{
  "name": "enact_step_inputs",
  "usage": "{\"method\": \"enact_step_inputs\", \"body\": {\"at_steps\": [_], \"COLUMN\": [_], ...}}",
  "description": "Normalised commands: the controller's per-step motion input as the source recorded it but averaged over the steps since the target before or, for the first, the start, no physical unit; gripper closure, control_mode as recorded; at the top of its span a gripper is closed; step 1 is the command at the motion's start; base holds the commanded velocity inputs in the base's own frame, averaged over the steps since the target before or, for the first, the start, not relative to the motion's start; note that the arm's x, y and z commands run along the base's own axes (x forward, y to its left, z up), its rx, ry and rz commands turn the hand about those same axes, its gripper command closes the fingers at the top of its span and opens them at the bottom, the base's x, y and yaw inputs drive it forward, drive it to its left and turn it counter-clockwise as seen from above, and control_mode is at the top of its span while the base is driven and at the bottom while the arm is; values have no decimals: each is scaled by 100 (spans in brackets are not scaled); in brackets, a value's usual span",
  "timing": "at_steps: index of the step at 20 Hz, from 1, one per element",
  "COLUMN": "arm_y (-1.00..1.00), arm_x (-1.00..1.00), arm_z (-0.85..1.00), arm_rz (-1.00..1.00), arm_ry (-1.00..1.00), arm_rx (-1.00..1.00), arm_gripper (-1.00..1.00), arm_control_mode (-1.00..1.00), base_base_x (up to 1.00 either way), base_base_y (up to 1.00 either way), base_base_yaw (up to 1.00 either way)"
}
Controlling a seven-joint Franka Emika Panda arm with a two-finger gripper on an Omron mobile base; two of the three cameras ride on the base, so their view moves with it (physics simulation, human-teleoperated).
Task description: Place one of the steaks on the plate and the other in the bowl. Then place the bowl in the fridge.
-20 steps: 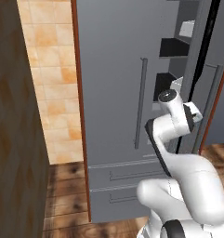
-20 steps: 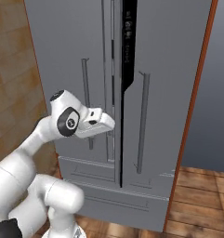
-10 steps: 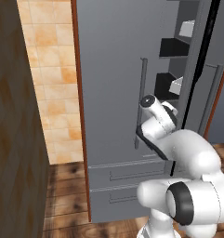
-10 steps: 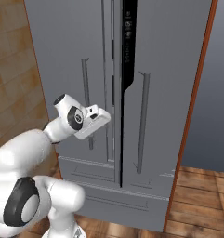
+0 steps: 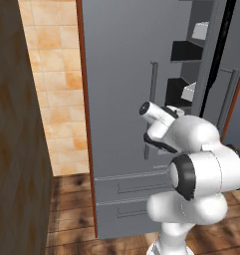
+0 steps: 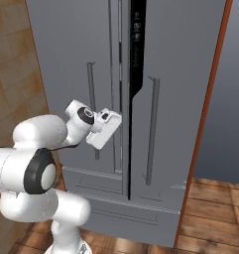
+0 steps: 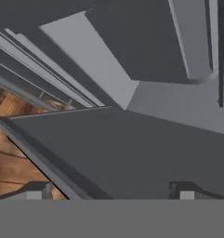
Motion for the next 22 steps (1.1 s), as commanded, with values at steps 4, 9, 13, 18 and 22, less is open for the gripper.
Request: {"method": "enact_step_inputs", "body": {"at_steps": [4,9,13,18,22], "arm_y": [-71,-78,-91,-100,-100], "arm_x": [6,-68,-100,-100,-100], "arm_z": [0,0,9,20,11], "arm_rz": [11,3,1,7,11], "arm_ry": [22,11,1,-1,-1], "arm_rx": [-15,-4,0,1,1], "arm_gripper": [-100,-100,-100,-100,-100], "arm_control_mode": [-100,-100,-100,-100,-100], "base_base_x": [0,0,0,0,0], "base_base_y": [0,0,0,0,0], "base_base_yaw": [0,0,0,0,0]}}
